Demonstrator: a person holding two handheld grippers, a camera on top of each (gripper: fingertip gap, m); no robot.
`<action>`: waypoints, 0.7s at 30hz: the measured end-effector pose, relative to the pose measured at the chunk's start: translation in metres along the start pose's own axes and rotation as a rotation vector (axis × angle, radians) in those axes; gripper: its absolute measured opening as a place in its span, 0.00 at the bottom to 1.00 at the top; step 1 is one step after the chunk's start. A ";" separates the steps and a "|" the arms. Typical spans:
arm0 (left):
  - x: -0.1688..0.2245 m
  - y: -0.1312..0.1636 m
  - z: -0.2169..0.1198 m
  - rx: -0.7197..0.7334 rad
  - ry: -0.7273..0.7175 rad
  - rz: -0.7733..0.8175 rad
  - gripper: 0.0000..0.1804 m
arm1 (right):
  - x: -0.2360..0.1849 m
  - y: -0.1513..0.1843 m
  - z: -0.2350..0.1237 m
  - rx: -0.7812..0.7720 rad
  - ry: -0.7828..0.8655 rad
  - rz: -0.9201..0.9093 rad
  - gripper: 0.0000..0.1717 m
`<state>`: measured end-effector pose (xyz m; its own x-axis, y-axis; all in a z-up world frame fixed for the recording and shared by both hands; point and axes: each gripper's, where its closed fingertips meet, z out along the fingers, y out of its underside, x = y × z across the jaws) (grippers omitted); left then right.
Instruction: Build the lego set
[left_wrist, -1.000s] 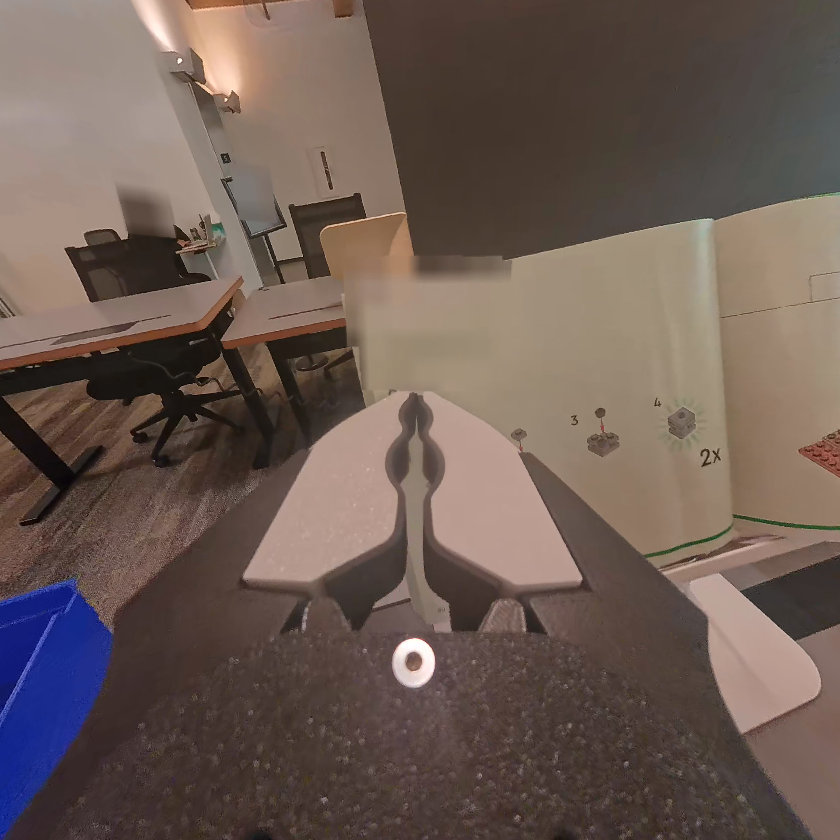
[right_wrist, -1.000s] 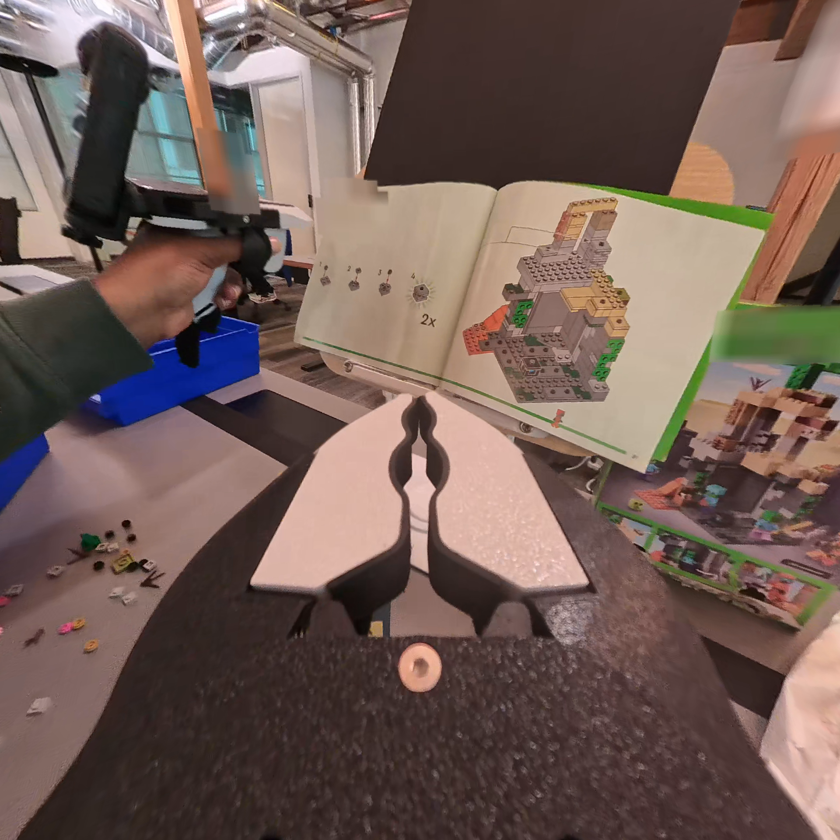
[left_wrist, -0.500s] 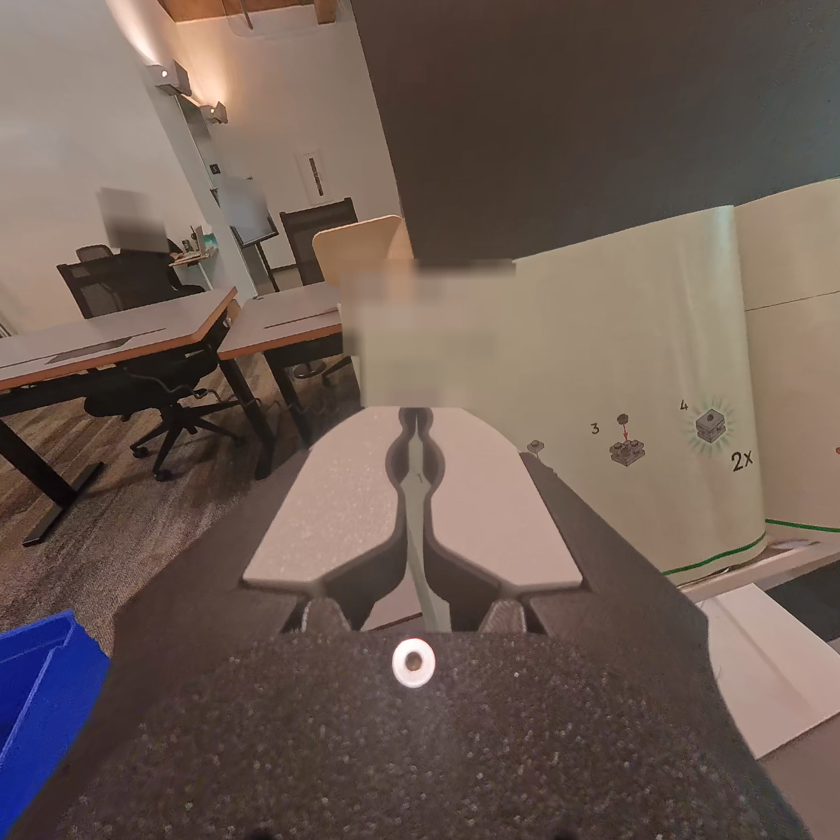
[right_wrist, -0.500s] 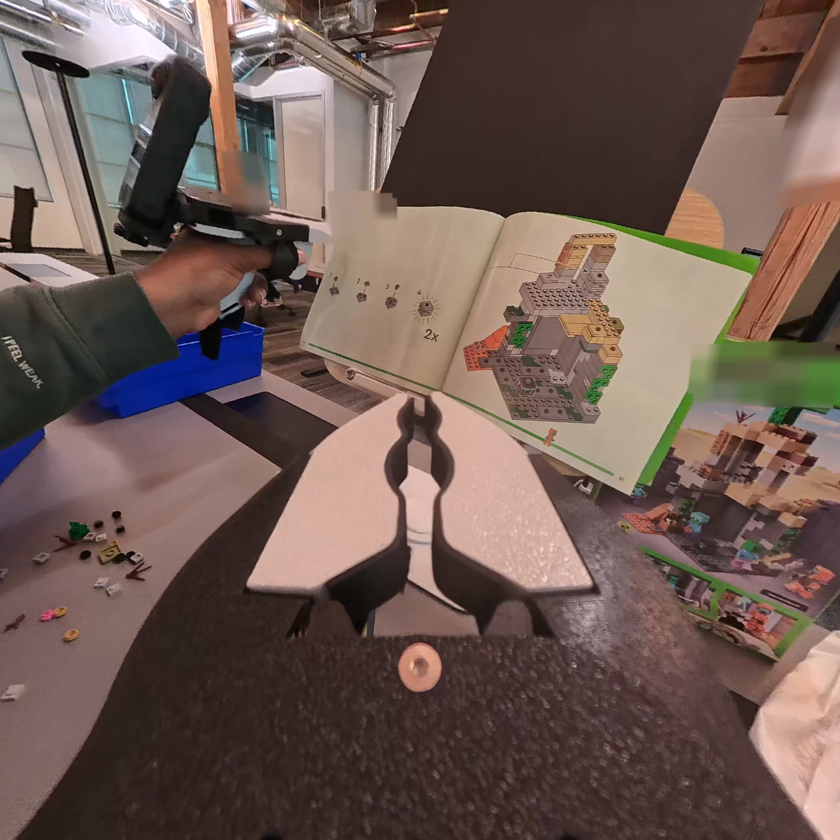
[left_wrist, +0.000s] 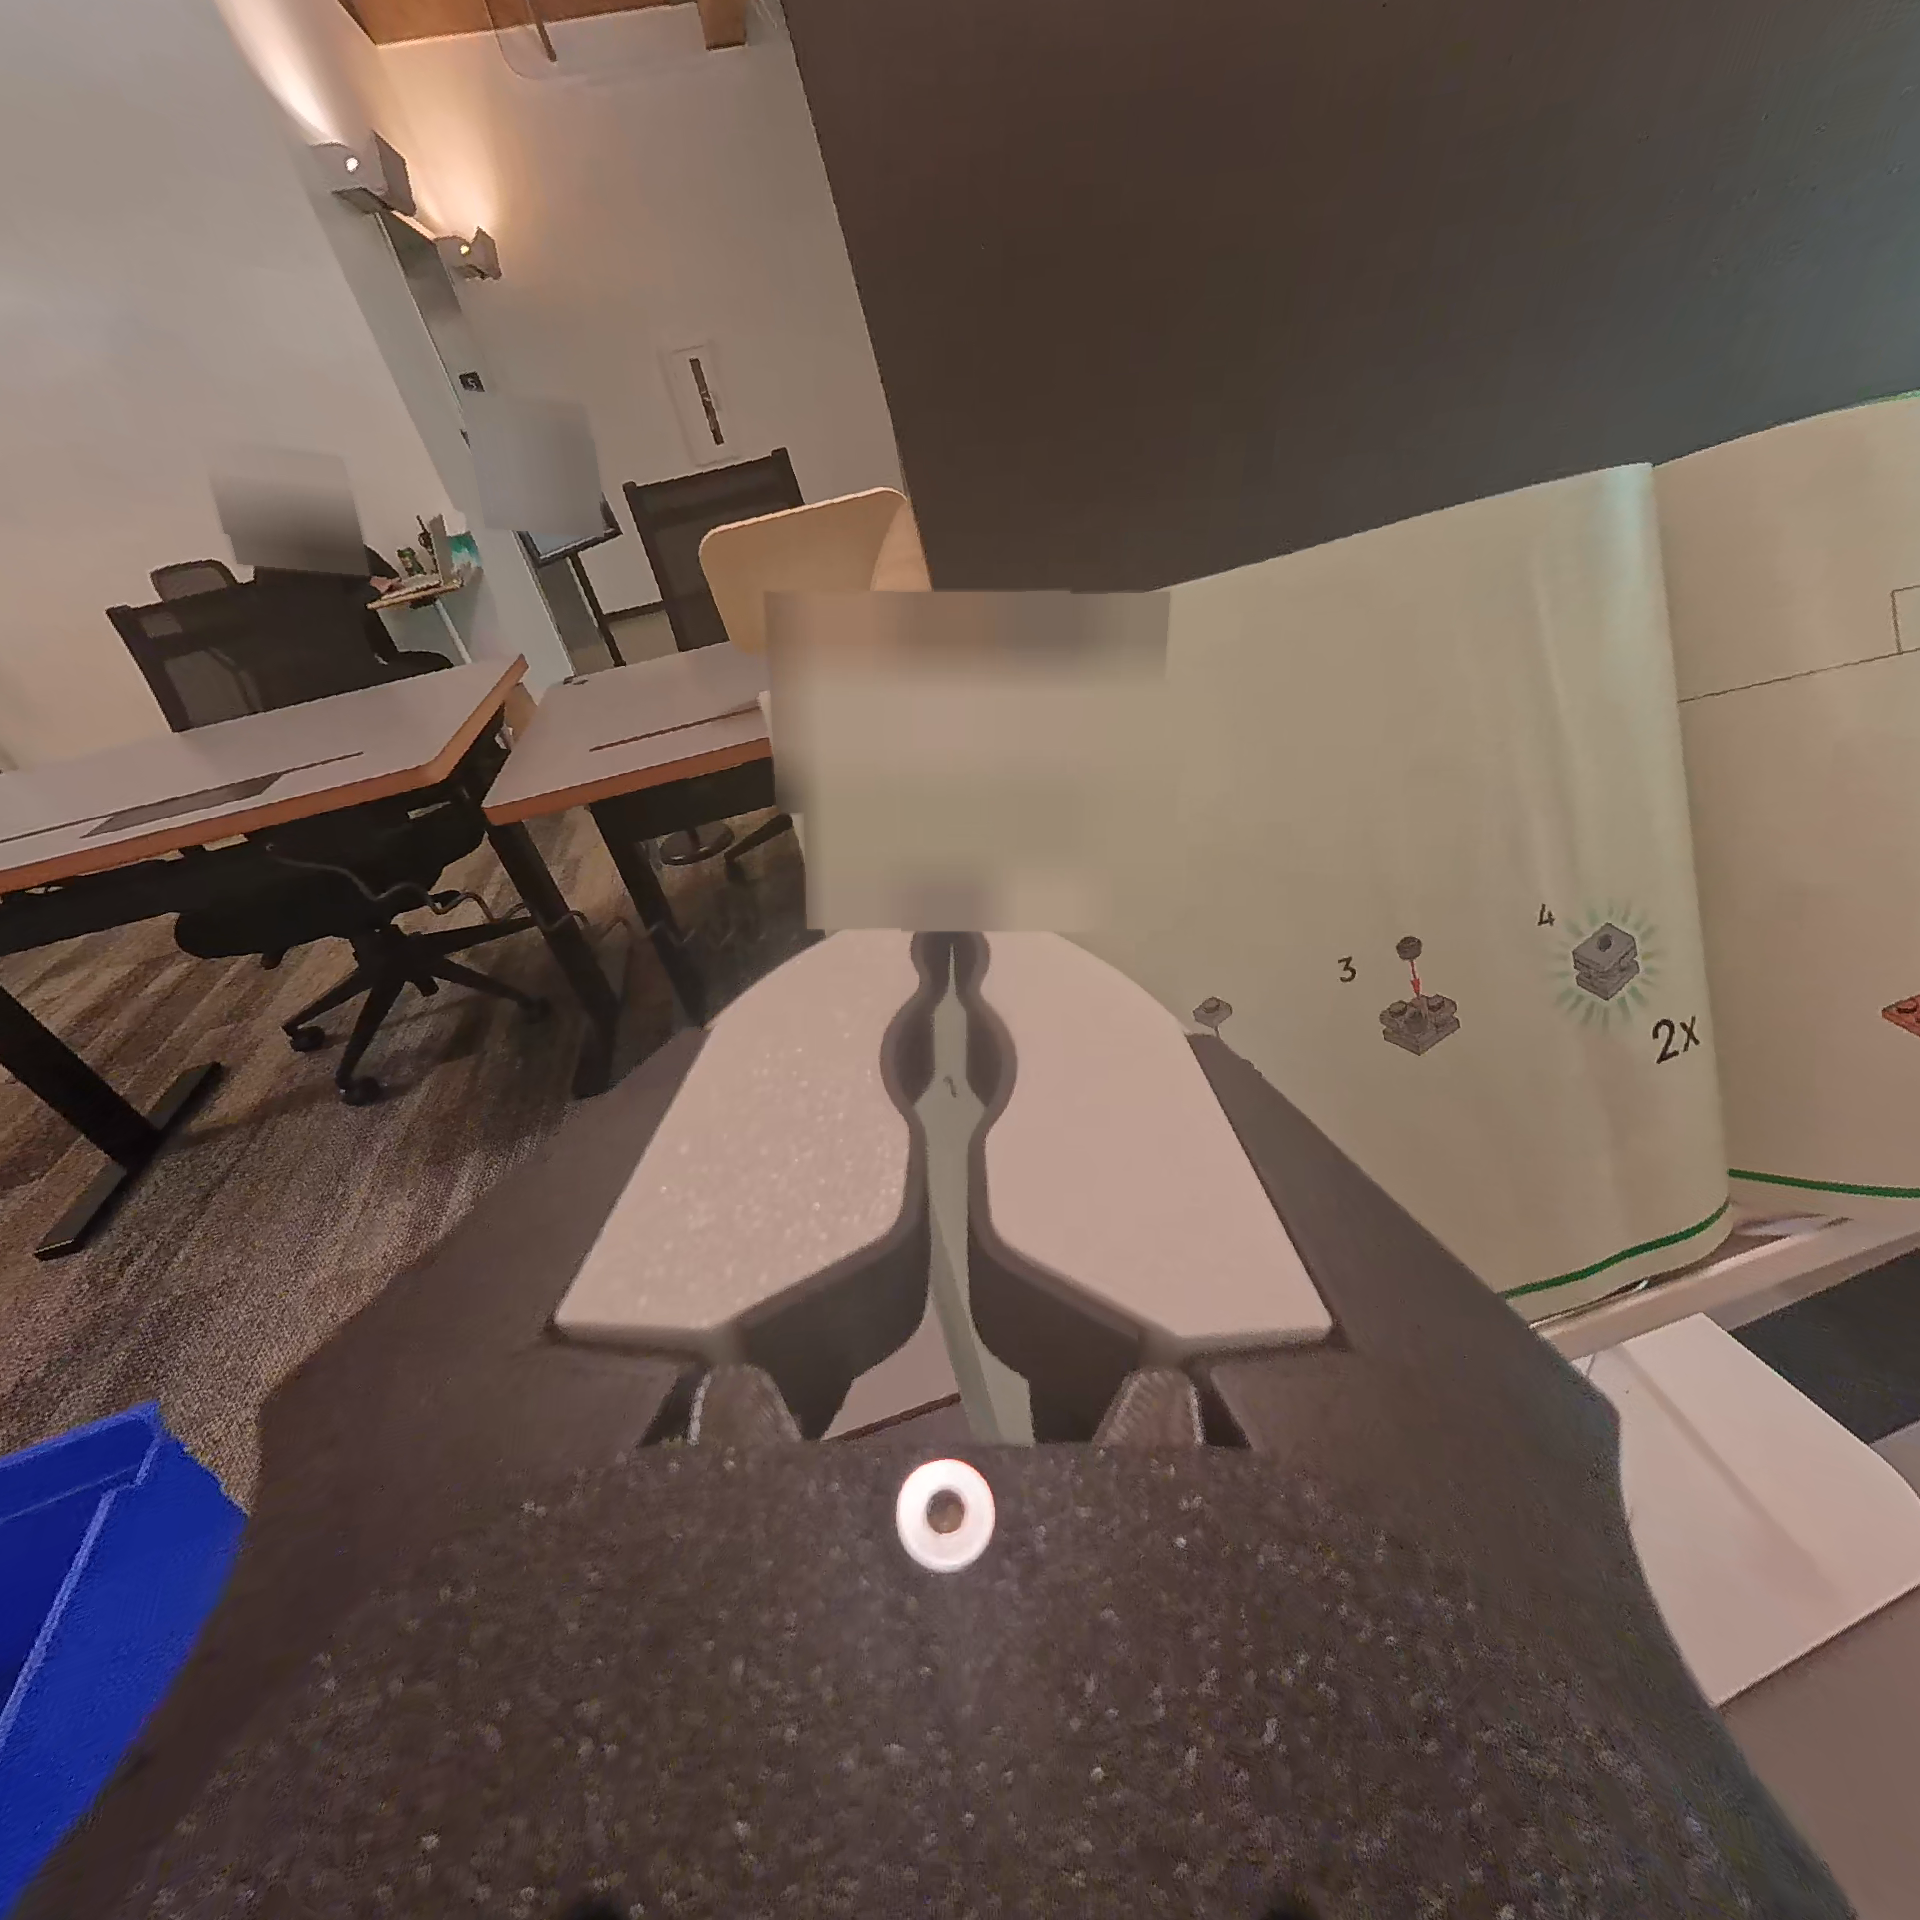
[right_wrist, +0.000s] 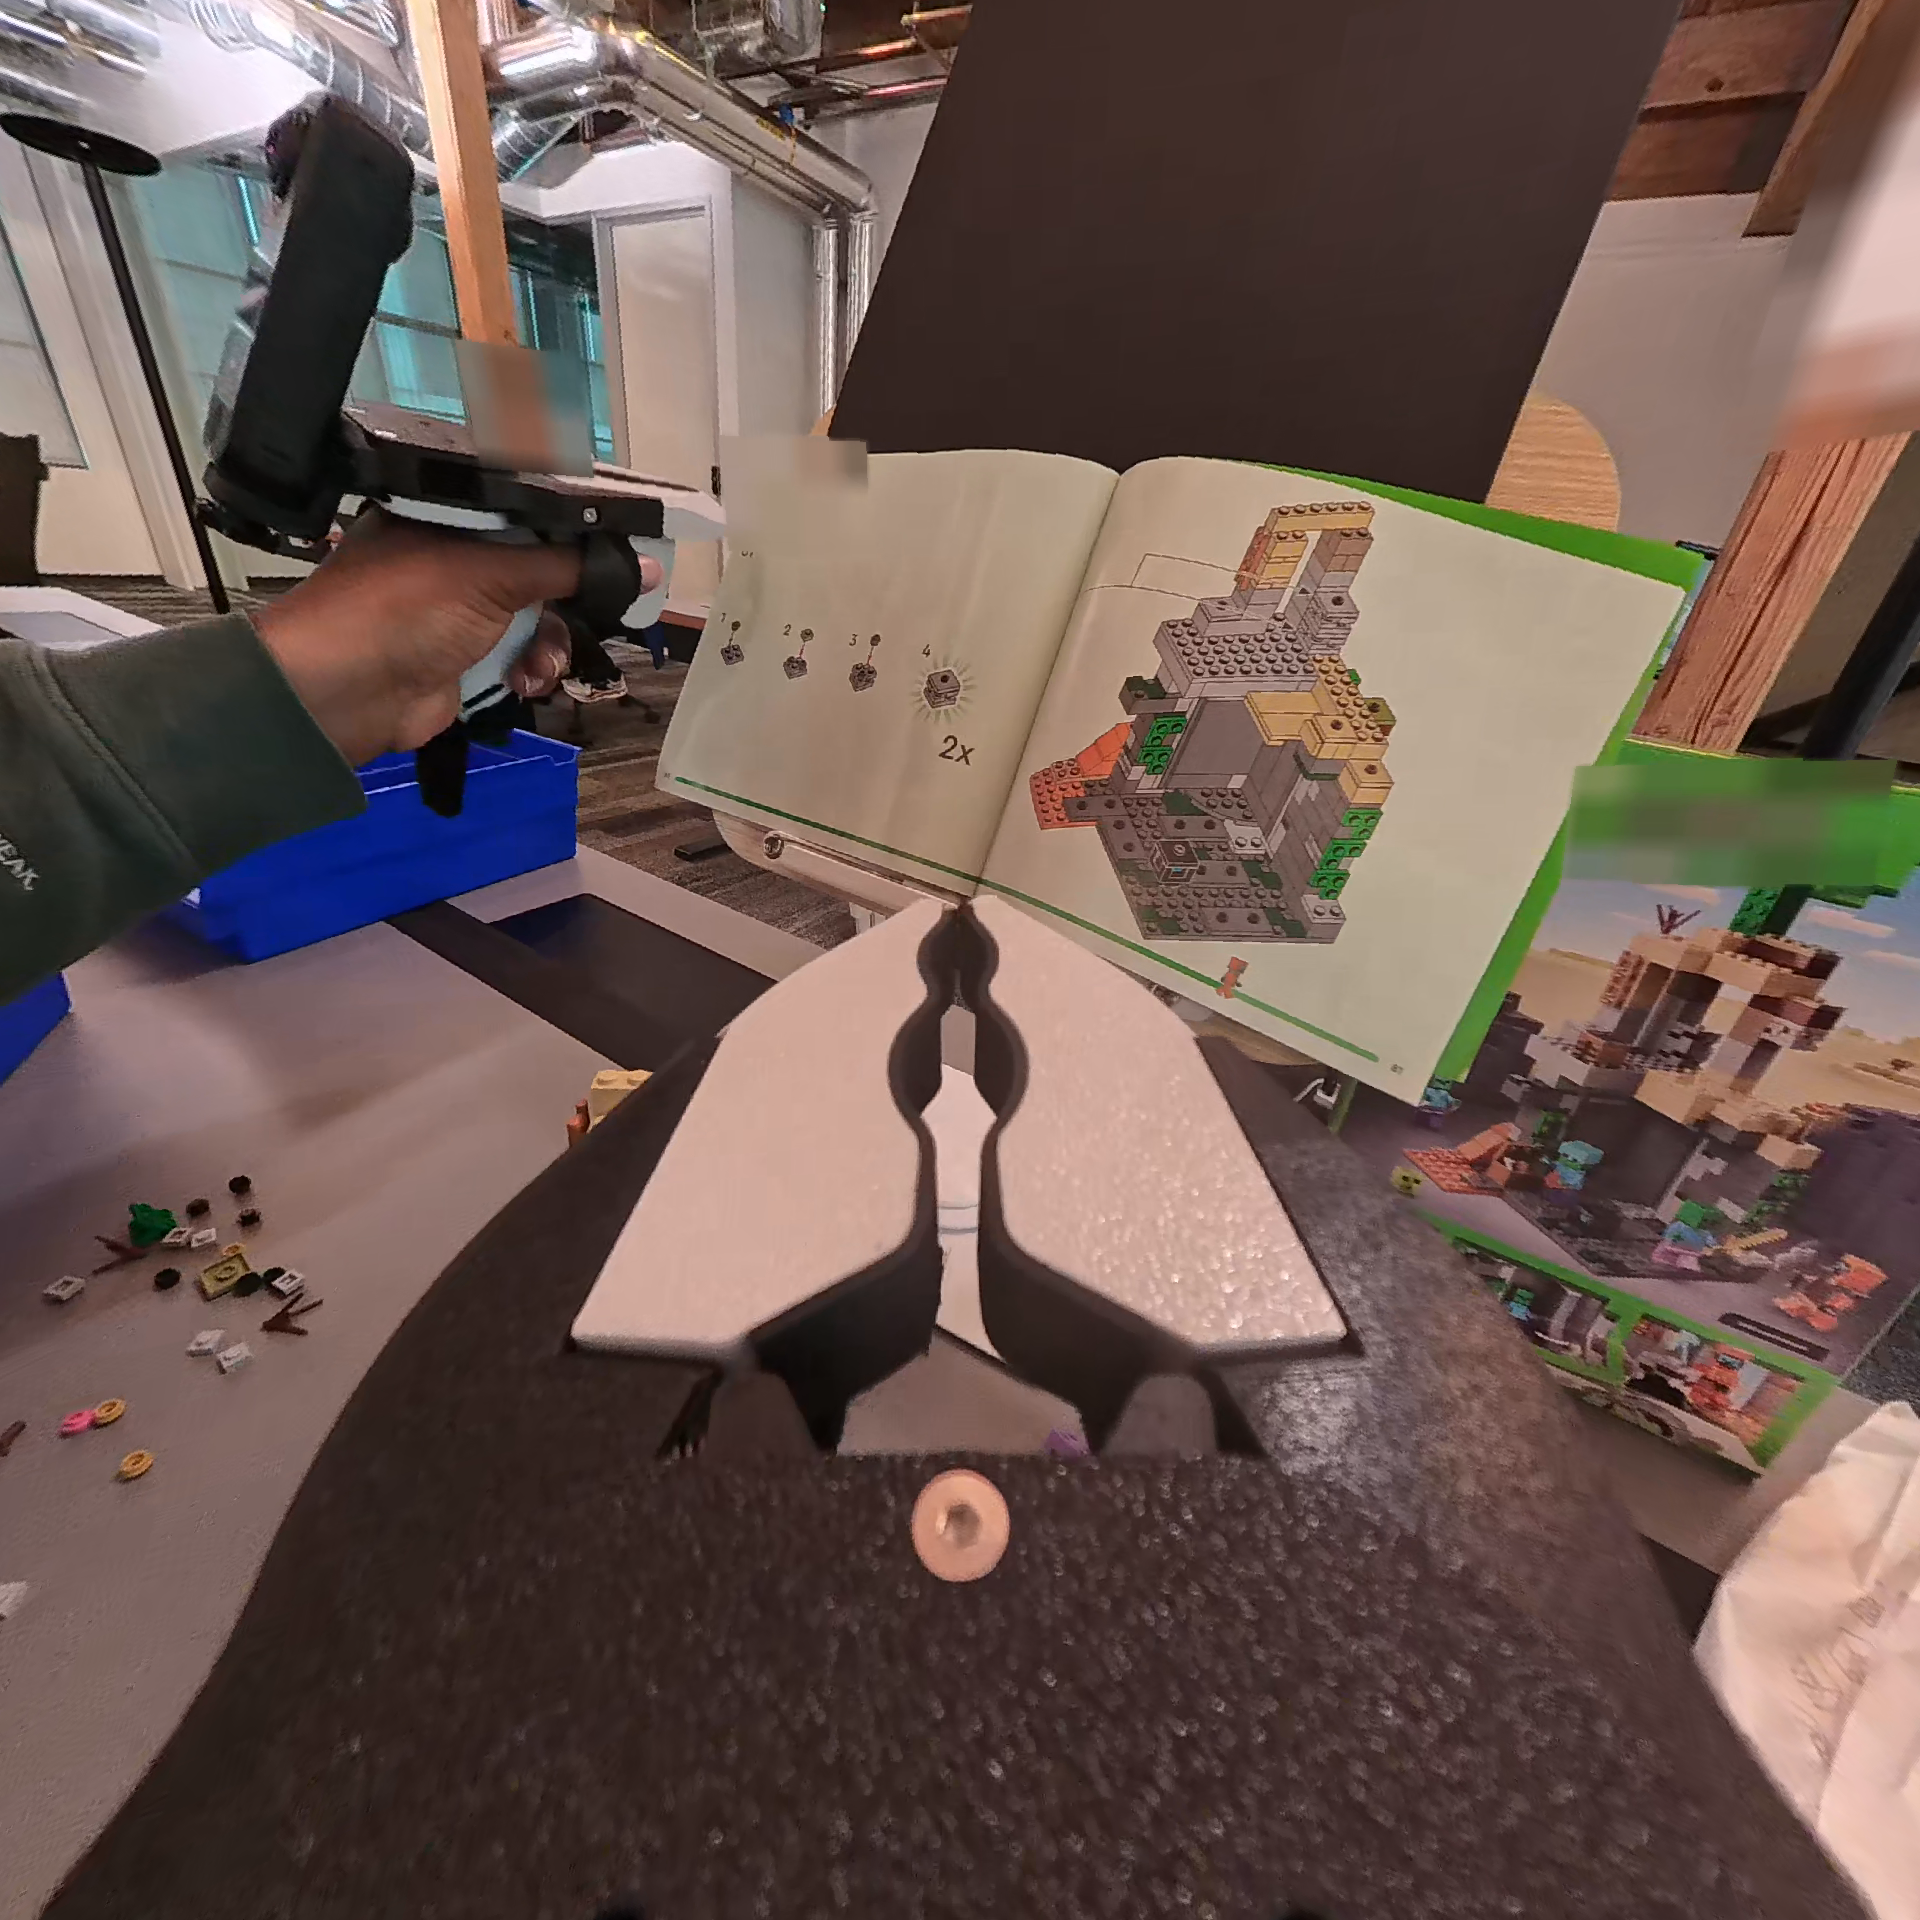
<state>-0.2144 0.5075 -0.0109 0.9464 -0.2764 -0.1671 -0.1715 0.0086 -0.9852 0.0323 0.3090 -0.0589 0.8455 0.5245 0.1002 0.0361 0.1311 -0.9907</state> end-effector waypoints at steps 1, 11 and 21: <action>0.001 0.001 0.000 0.000 0.003 0.000 0.00 | 0.000 0.000 0.000 0.000 0.001 -0.004 0.00; 0.009 -0.003 0.001 0.006 0.005 -0.005 0.03 | -0.001 -0.002 -0.001 0.007 -0.008 -0.017 0.00; 0.012 -0.003 -0.002 -0.010 0.000 0.015 0.00 | -0.004 -0.004 -0.001 0.010 -0.014 -0.040 0.00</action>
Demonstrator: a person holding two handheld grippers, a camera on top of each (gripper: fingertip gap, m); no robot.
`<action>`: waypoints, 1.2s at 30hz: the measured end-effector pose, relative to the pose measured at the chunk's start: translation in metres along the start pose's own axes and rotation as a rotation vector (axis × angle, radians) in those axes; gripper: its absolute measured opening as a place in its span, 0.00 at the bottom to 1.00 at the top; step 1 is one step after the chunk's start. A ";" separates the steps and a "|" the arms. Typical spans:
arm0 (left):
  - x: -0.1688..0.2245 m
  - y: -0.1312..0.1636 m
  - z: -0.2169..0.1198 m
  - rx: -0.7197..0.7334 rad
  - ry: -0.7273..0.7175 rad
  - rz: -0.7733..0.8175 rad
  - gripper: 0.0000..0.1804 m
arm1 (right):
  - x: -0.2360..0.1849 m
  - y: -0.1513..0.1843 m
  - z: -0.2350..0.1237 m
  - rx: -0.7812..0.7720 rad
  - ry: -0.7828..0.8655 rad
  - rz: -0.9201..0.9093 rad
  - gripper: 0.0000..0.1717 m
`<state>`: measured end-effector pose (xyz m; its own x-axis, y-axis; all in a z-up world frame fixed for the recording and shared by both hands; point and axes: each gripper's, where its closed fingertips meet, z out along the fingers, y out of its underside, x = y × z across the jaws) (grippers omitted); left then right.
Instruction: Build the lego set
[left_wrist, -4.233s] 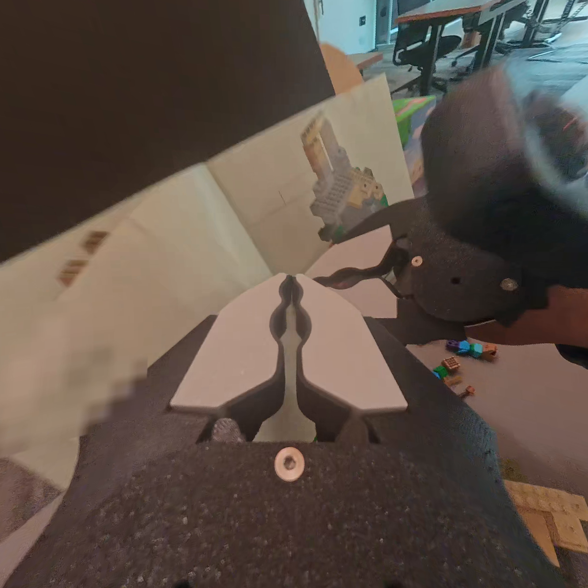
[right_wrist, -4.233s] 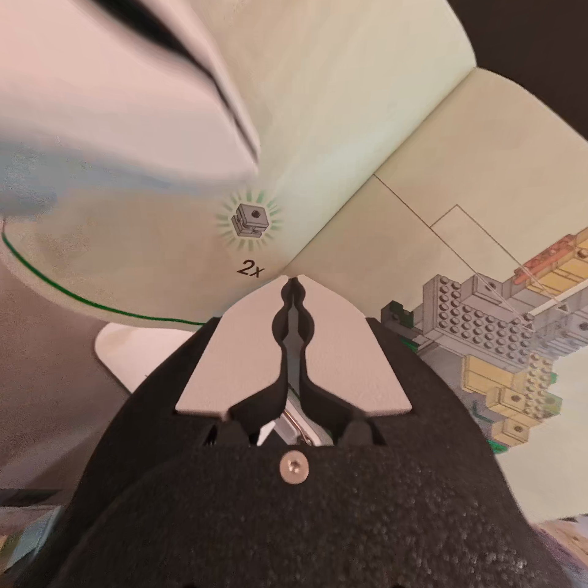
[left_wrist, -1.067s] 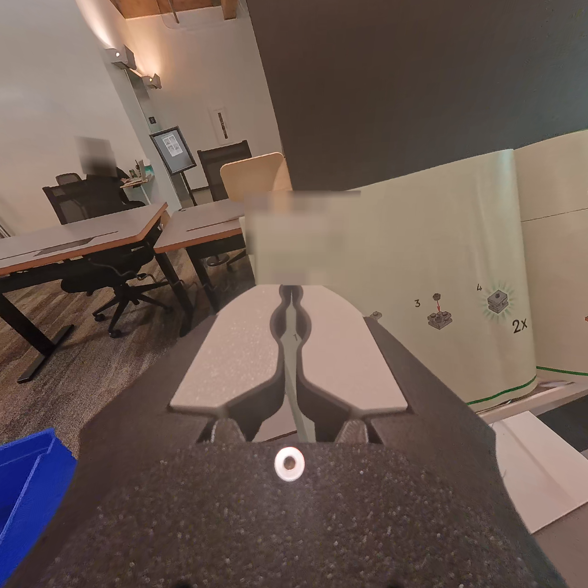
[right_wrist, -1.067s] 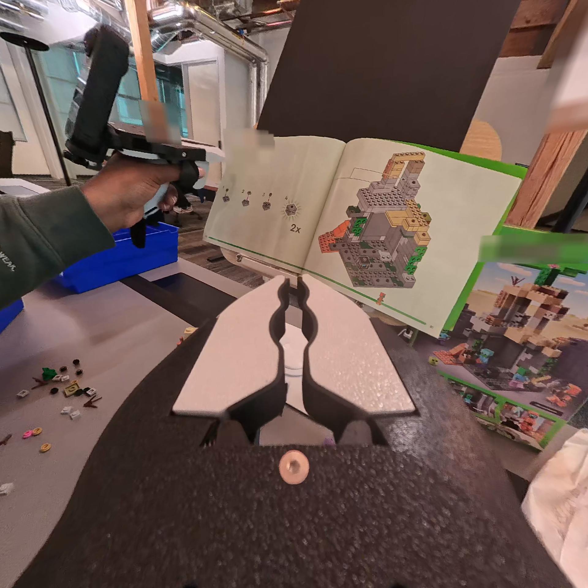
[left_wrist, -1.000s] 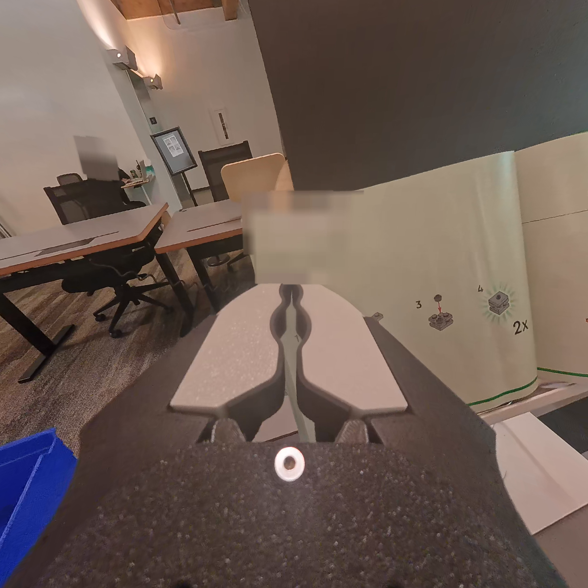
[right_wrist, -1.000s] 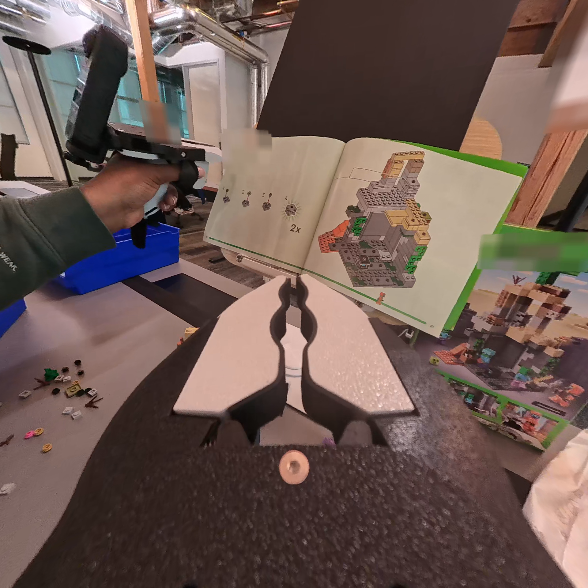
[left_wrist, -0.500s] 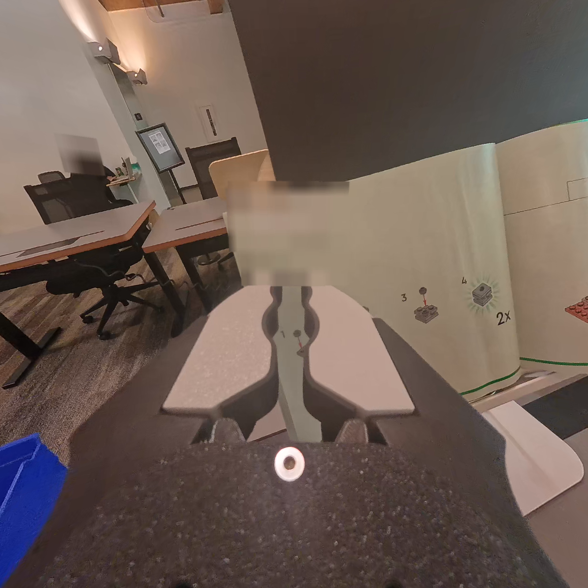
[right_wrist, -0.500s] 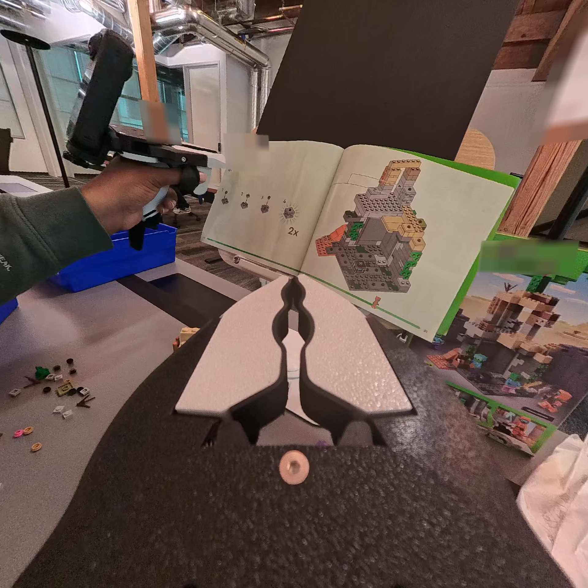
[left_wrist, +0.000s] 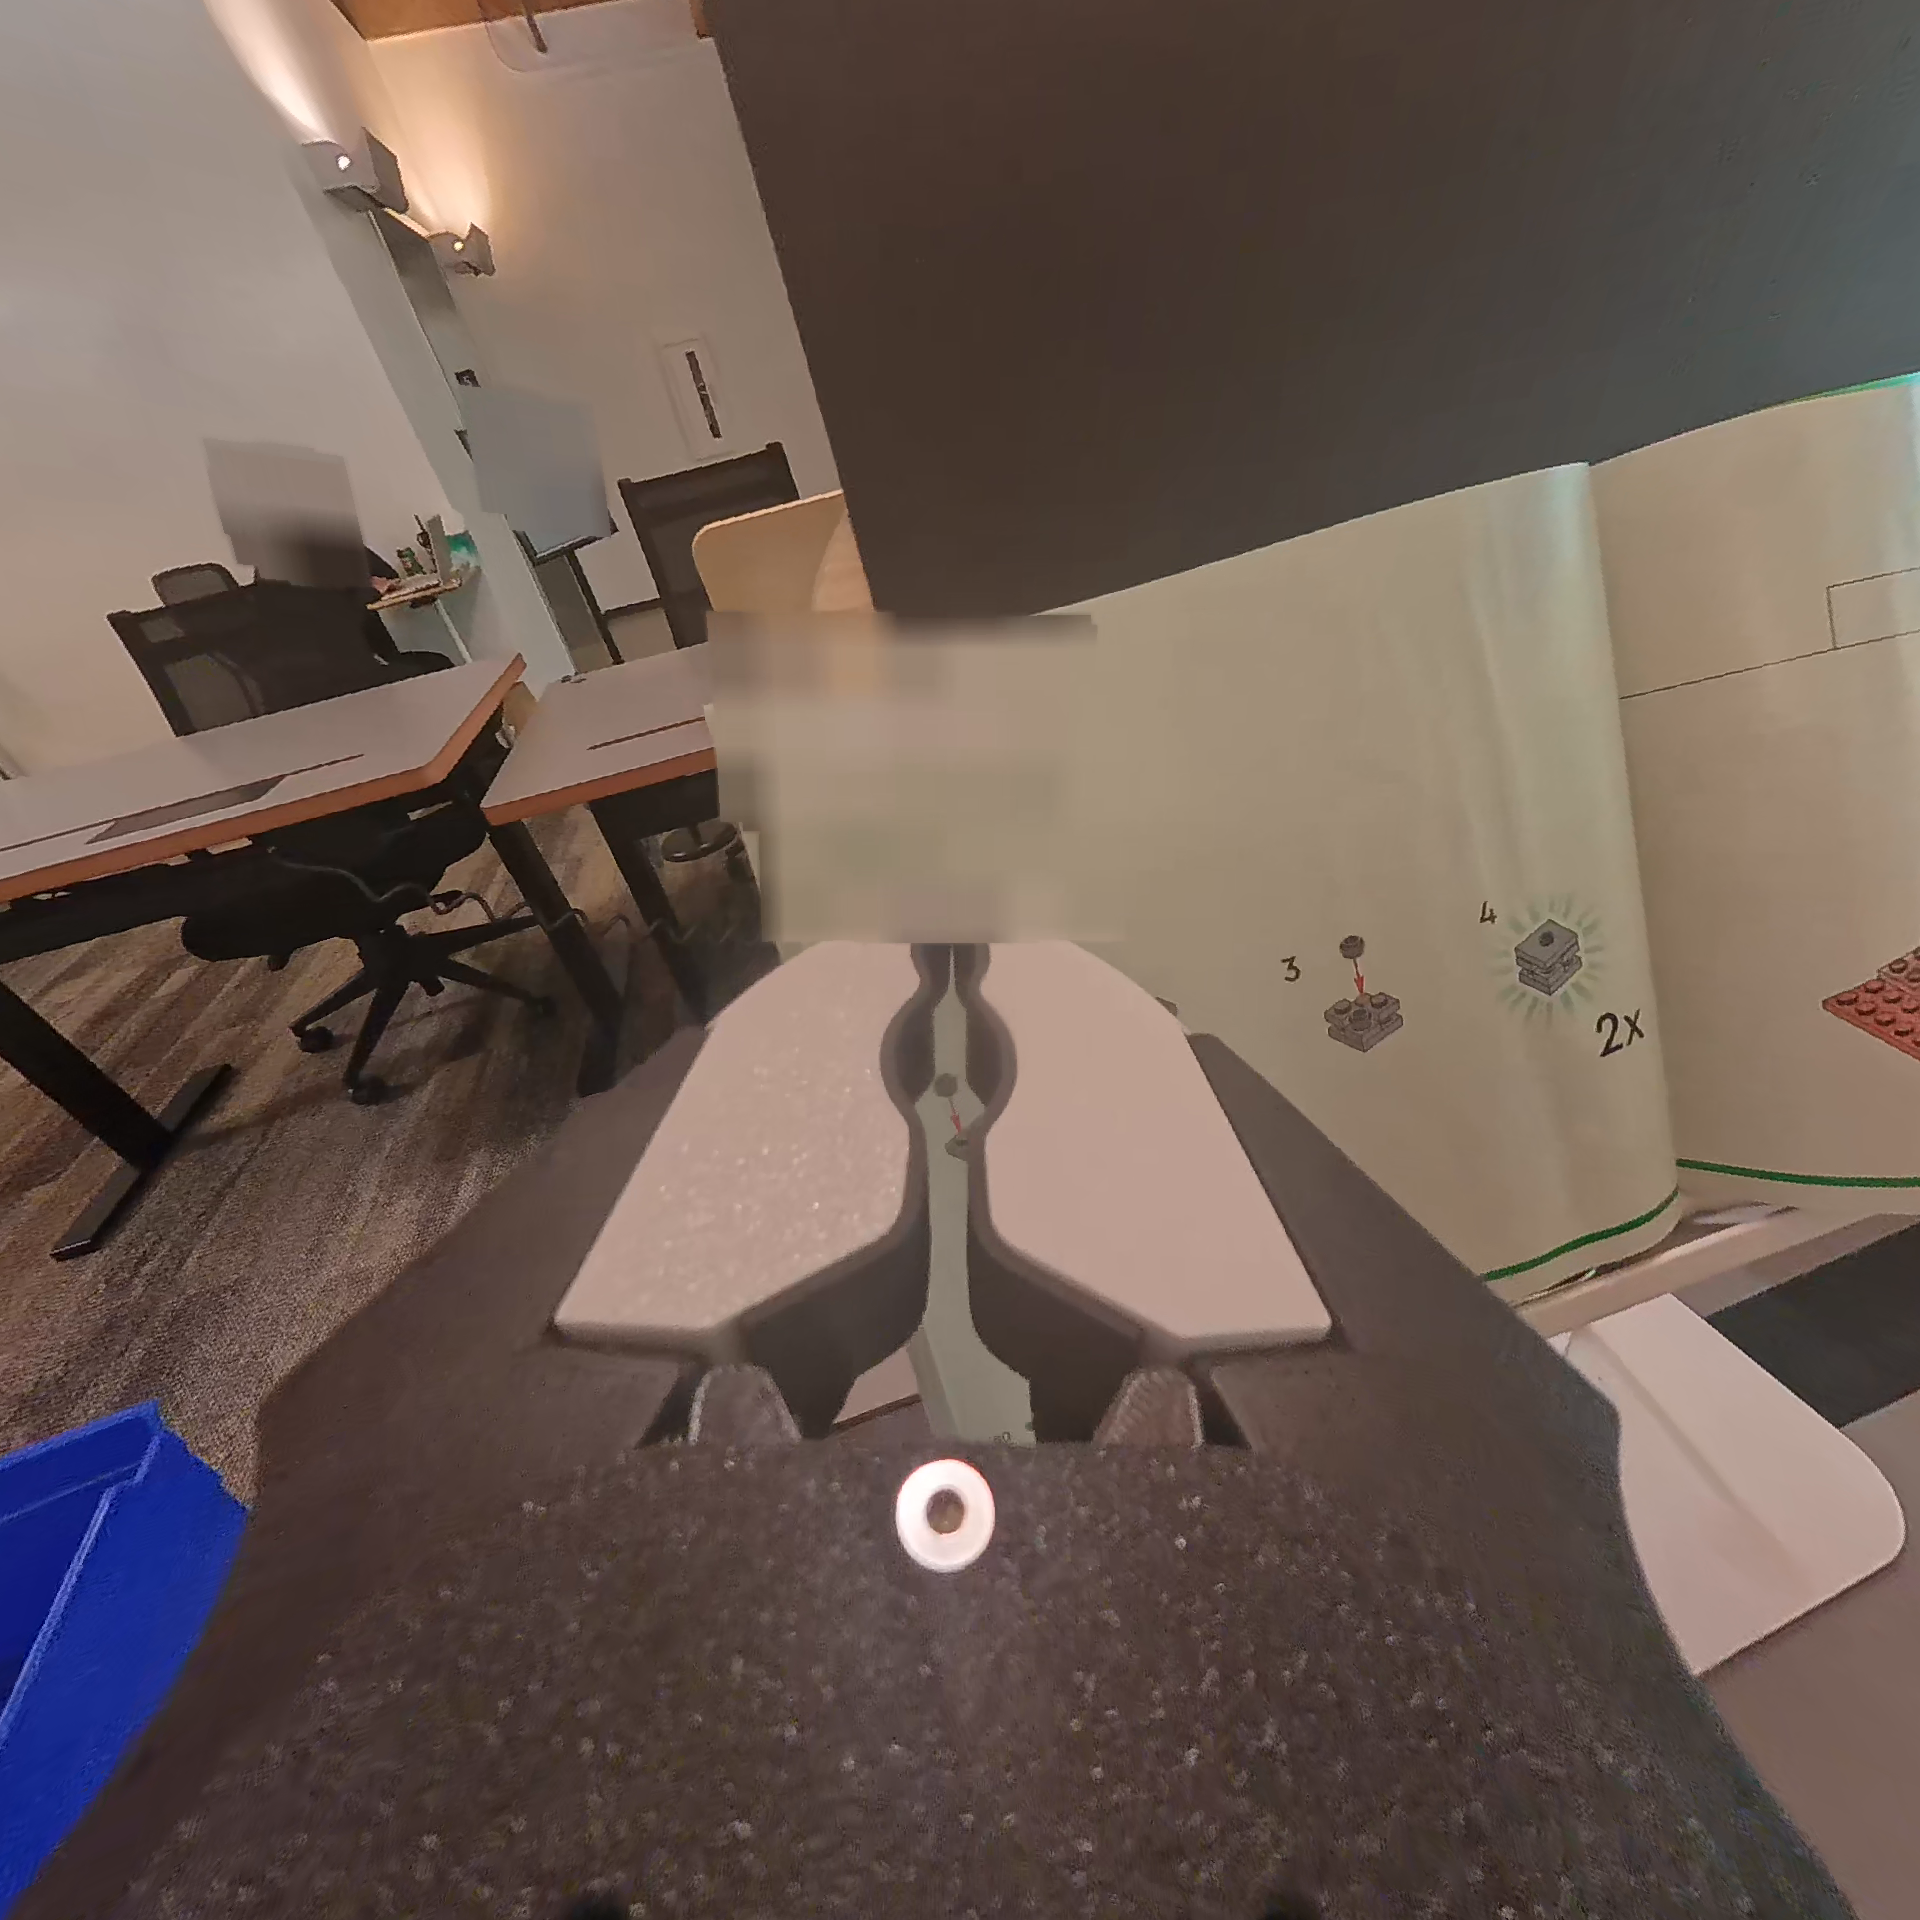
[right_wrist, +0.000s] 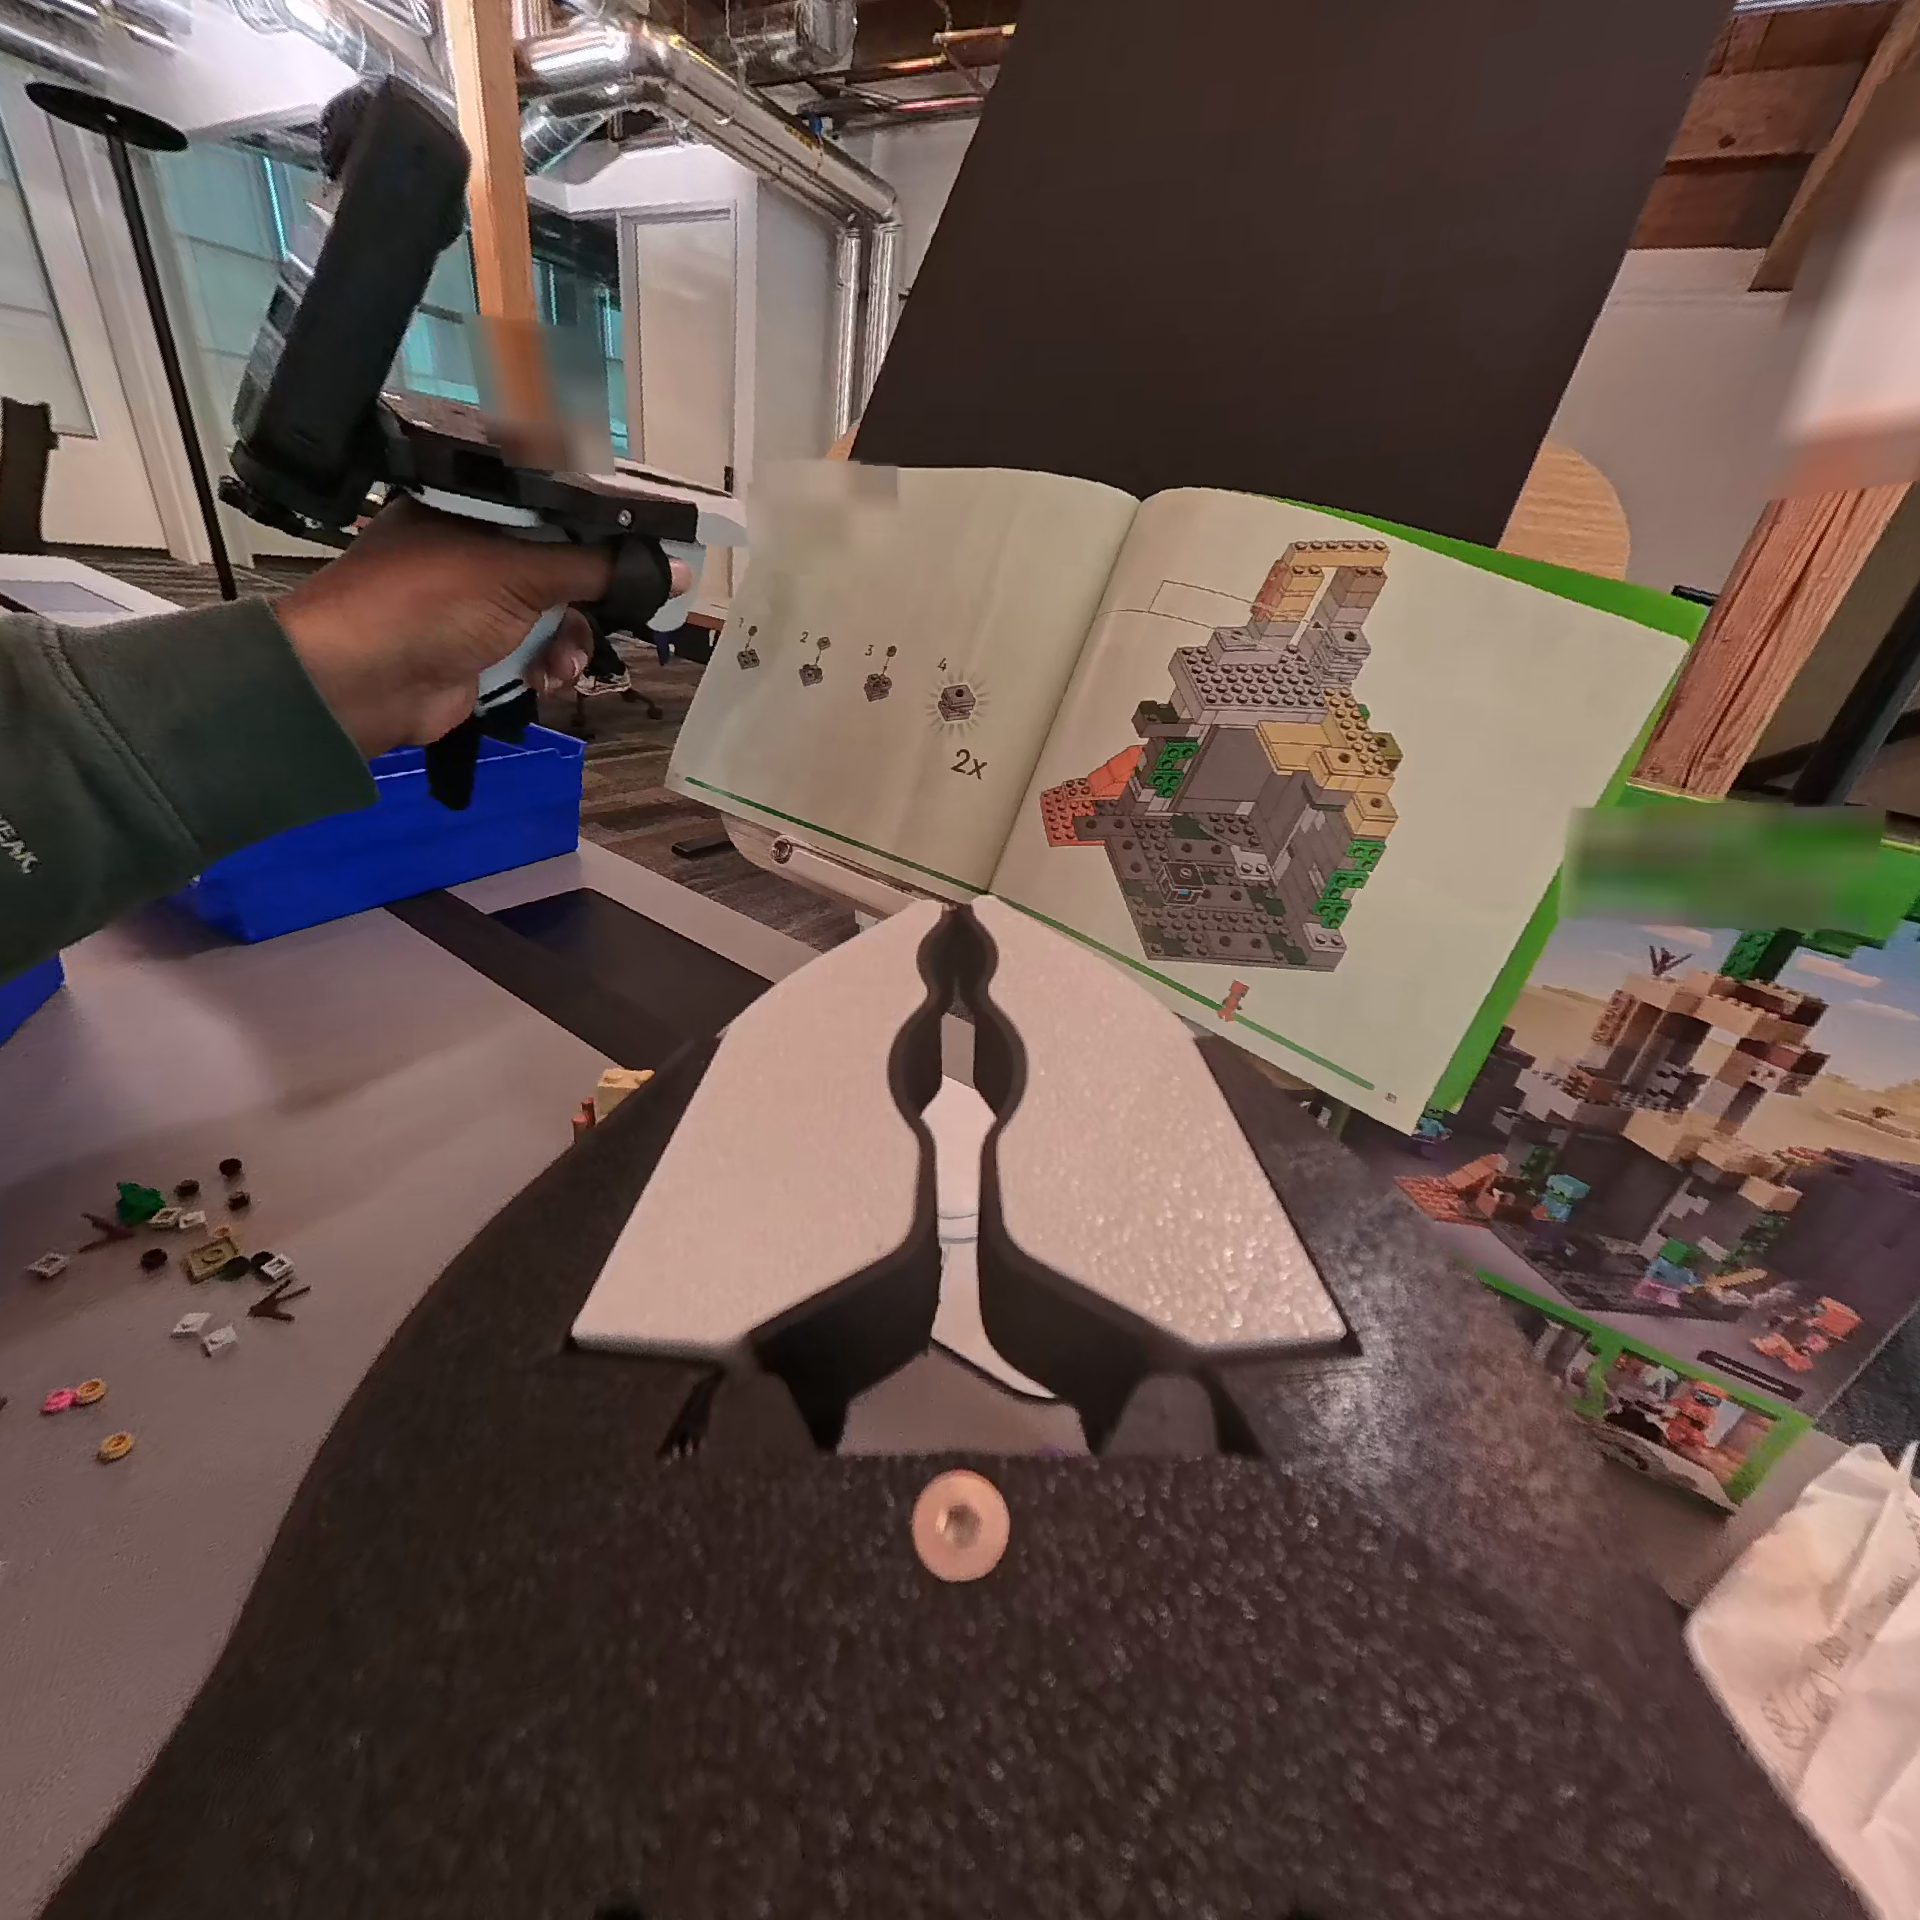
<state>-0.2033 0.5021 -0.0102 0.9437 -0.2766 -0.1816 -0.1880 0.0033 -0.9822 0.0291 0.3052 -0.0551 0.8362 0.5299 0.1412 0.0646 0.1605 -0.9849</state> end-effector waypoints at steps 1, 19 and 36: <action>0.001 0.000 -0.001 -0.003 0.002 0.001 0.00 | 0.000 0.000 0.000 0.001 0.002 -0.005 0.00; 0.047 0.065 -0.121 -0.323 0.400 0.227 0.05 | -0.003 -0.008 -0.003 0.019 -0.025 0.017 0.00; 0.015 0.284 -0.250 -1.181 0.651 0.483 0.05 | -0.057 -0.006 -0.016 -0.030 -0.155 -0.039 0.00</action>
